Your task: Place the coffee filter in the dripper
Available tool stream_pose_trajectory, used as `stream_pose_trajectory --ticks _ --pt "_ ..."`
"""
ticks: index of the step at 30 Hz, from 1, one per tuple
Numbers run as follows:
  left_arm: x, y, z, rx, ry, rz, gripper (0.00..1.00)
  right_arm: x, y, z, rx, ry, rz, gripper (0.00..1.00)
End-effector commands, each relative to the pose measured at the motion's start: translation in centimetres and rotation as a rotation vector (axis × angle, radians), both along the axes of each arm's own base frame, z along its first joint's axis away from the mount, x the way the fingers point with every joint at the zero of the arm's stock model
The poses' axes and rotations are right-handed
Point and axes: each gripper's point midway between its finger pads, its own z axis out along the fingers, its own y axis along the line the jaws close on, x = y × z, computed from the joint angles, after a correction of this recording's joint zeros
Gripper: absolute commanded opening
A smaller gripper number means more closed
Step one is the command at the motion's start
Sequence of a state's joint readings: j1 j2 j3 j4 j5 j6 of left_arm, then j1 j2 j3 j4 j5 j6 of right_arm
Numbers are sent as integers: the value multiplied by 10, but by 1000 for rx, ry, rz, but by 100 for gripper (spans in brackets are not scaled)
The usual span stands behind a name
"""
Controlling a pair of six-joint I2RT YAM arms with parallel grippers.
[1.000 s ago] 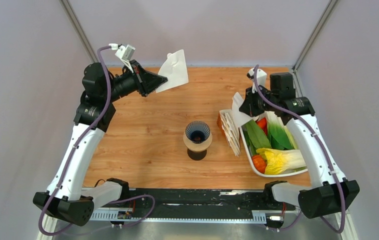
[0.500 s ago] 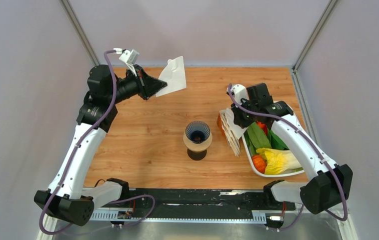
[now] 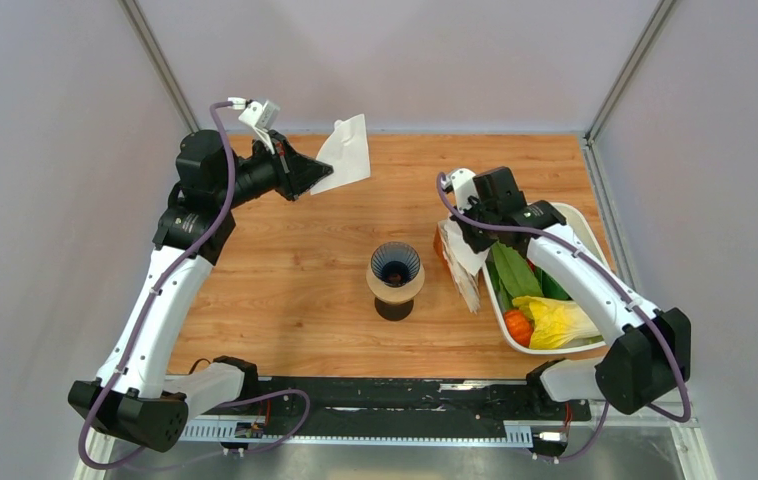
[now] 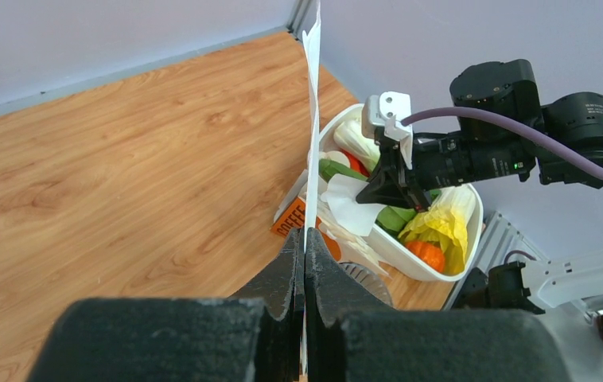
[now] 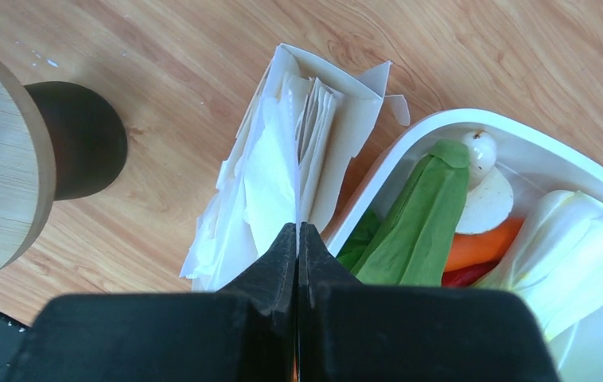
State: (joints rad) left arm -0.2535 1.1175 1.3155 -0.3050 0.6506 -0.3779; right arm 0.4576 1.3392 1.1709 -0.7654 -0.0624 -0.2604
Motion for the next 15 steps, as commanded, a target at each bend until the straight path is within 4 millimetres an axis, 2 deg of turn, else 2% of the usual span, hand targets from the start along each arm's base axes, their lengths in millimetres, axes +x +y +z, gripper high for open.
stream_pose_trajectory --ticks 1,11,15 --pt "-4 4 4 12 -35 6 0 16 -4 22 -20 -94 -55 0" --pt "-7 3 4 20 -44 -8 0 11 -6 68 30 -170 -53 0" --pt "-6 4 4 25 -48 -6 0 13 -9 69 22 -207 -48 0"
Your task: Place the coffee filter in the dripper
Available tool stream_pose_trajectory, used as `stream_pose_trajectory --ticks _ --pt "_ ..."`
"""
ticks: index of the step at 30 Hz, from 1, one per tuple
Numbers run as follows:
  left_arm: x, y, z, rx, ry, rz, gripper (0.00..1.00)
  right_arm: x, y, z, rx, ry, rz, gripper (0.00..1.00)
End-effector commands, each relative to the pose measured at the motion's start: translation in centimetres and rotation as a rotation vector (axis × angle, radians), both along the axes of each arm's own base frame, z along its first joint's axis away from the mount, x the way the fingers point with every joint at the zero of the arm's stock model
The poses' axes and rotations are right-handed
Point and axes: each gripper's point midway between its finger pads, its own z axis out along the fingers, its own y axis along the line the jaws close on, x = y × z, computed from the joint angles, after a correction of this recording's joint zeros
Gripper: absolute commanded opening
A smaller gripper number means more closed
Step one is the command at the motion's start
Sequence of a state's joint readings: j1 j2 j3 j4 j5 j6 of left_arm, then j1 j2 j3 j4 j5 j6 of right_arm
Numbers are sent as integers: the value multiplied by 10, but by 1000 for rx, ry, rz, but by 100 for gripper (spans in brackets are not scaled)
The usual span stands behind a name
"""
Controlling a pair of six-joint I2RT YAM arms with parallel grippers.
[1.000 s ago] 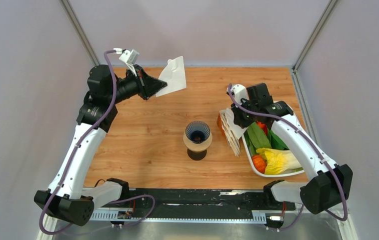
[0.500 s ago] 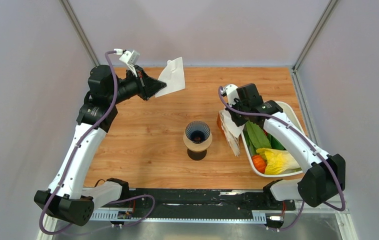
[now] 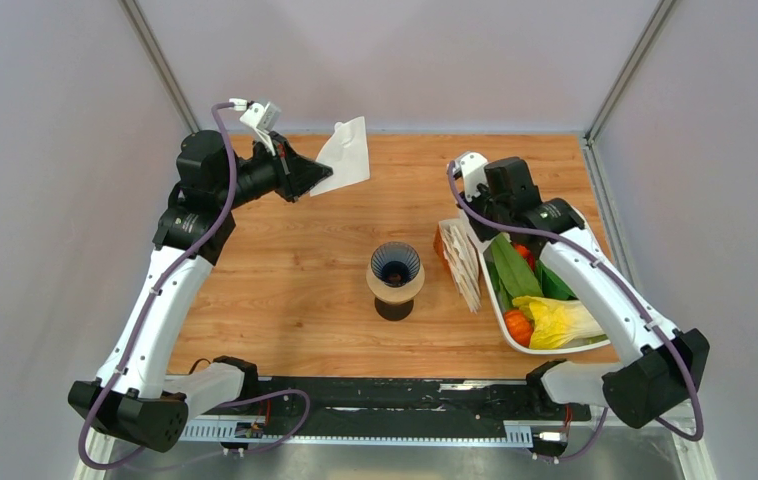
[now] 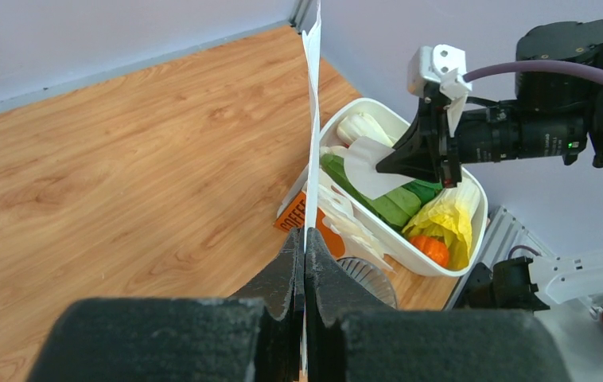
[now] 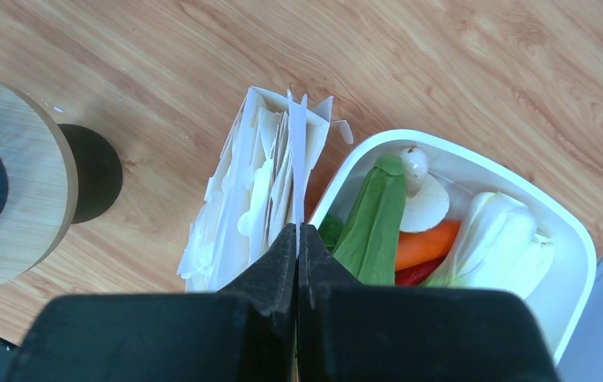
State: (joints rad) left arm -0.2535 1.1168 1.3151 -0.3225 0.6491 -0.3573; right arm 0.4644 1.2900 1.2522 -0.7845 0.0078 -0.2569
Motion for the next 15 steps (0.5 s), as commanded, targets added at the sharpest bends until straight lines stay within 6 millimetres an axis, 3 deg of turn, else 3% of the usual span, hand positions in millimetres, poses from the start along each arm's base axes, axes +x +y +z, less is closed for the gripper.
stream_pose_trajectory --ticks 1,15 --pt "-6 2 7 7 -47 -8 0 4 -2 23 17 -89 -3 0" --pt "-4 1 9 10 -54 -14 0 19 7 -6 1 -59 13 0"
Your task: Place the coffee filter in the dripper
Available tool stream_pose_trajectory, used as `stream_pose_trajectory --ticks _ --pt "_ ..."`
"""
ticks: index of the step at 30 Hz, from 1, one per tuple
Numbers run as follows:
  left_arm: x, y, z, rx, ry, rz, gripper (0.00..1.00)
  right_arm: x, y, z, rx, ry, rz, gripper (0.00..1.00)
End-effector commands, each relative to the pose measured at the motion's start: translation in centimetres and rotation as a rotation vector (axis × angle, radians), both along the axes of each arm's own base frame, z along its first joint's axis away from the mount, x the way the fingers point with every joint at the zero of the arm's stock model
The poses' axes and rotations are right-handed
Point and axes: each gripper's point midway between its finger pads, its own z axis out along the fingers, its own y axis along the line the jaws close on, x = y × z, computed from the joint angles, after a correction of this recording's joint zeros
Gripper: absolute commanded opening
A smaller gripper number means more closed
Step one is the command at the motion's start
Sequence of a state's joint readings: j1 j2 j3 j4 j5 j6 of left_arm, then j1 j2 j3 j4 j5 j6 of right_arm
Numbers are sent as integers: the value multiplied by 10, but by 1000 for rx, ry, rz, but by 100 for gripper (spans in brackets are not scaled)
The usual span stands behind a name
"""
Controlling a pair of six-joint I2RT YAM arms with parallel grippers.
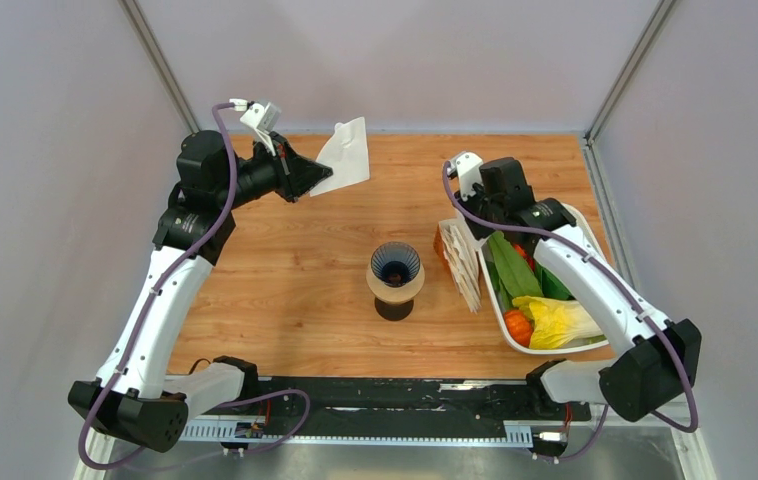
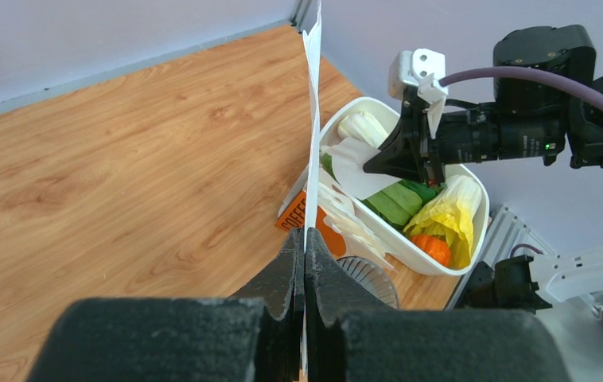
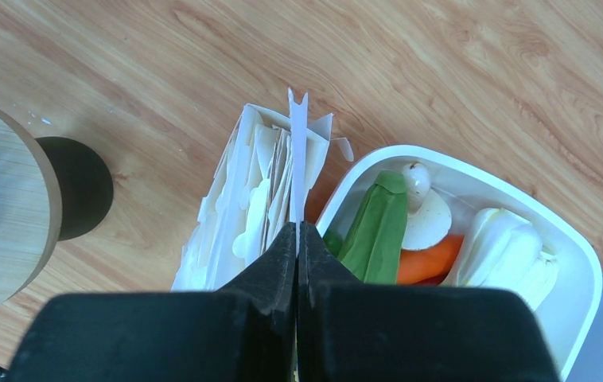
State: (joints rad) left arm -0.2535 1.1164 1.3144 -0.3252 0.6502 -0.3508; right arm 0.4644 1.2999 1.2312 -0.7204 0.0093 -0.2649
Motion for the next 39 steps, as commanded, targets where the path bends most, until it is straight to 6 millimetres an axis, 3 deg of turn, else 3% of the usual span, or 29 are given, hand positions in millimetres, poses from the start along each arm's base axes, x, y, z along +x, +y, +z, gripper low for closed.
stream_pose_trajectory --ticks 1,12,18,21,26,32,34,36,37,38,39 --pt "-3 1 9 7 -53 -13 0 9 3 -7 -14 -22 12 0" --pt "-2 0 5 9 -41 -16 0 10 3 -35 -48 2 33 0" --pt "-1 -1 0 8 -26 -23 0 7 15 -52 -8 62 66 1" --pt "-4 -4 -3 7 -17 -49 0 6 22 -46 23 77 75 16" --pt "-16 -12 -7 -11 -17 -141 0 2 38 -1 118 61 131 39" --pt "-33 -17 -5 13 -109 -250 0 -17 55 84 290 -38 267 74" --pt "-42 -20 1 -12 -136 -291 0 -26 62 115 358 -85 337 81" --pt "-49 -24 22 -72 -229 -327 0 -40 76 148 455 -112 424 88" --pt "-55 -25 23 -115 -194 -339 0 -48 85 164 517 -114 475 96" --pt "-57 -26 37 -144 -263 -346 0 -57 93 181 584 -112 521 99" --pt "-61 -27 39 -186 -223 -349 0 -64 101 197 652 -113 561 100"
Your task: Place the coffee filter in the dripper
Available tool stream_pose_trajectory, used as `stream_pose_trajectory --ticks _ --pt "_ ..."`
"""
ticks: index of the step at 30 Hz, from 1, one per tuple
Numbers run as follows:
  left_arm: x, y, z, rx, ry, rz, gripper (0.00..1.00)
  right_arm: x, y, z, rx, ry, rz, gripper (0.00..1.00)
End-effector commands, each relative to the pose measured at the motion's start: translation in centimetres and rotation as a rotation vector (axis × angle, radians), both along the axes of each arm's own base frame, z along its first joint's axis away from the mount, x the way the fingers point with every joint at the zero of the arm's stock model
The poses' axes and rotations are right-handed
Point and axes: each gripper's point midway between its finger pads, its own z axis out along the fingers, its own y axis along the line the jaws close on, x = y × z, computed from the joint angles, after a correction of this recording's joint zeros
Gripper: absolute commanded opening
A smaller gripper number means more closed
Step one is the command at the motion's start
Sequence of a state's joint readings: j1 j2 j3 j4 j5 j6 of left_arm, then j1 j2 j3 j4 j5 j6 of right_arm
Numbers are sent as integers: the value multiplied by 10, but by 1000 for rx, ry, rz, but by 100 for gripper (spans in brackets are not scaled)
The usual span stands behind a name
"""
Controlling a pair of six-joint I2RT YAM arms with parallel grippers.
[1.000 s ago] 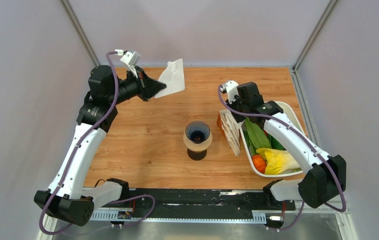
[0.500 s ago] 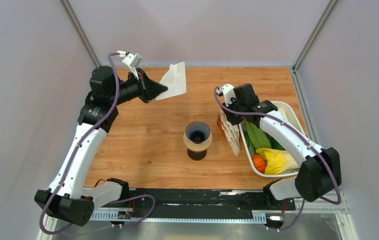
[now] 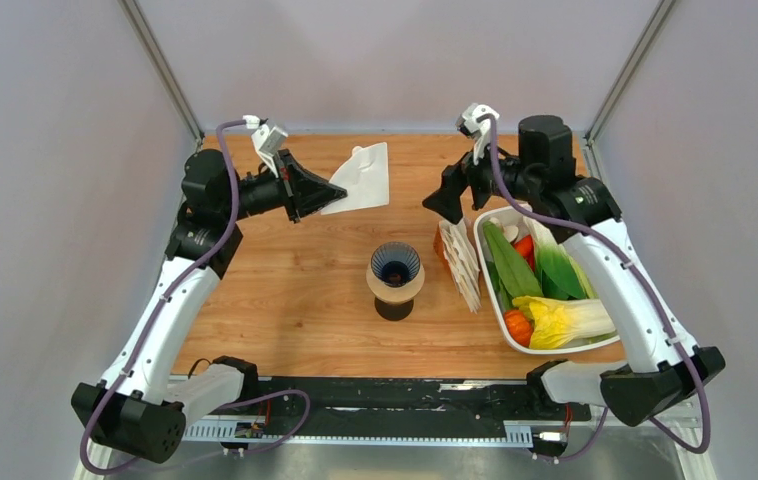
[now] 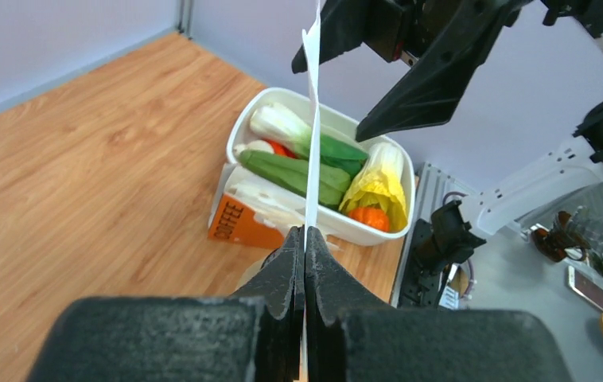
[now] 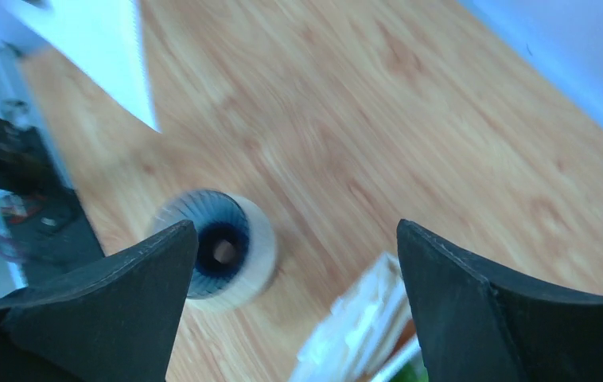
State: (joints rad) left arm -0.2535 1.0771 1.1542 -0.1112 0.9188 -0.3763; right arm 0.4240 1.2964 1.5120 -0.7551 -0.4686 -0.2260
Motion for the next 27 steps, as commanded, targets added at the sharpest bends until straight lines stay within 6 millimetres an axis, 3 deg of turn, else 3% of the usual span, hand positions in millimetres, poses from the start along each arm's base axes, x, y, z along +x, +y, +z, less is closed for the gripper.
stream_pose_trajectory --ticks 1,4,9,12,18,19,25,26,27 --pt "-25 -3 63 -176 -185 -84 0 -47 39 91 325 -30 260 100" --pt "-29 -3 81 -253 -162 -87 0 -49 48 123 463 -48 279 100" --pt "-30 -1 106 -368 -164 -78 0 -53 62 155 641 -41 359 97" --pt "-30 -1 110 -402 -161 -75 0 -48 68 178 724 -75 385 96" --pt "-26 -2 103 -424 -128 -66 0 -62 101 190 765 -60 516 84" --pt "-26 -2 102 -425 -125 -65 0 -65 105 190 765 -59 527 79" --pt "-32 -7 98 -409 -121 -86 0 -62 113 184 757 -65 523 10" --pt "-33 -8 95 -390 -123 -89 1 -61 112 184 755 -70 520 2" --pt "-35 -9 94 -380 -126 -95 5 -62 111 184 750 -72 519 0"
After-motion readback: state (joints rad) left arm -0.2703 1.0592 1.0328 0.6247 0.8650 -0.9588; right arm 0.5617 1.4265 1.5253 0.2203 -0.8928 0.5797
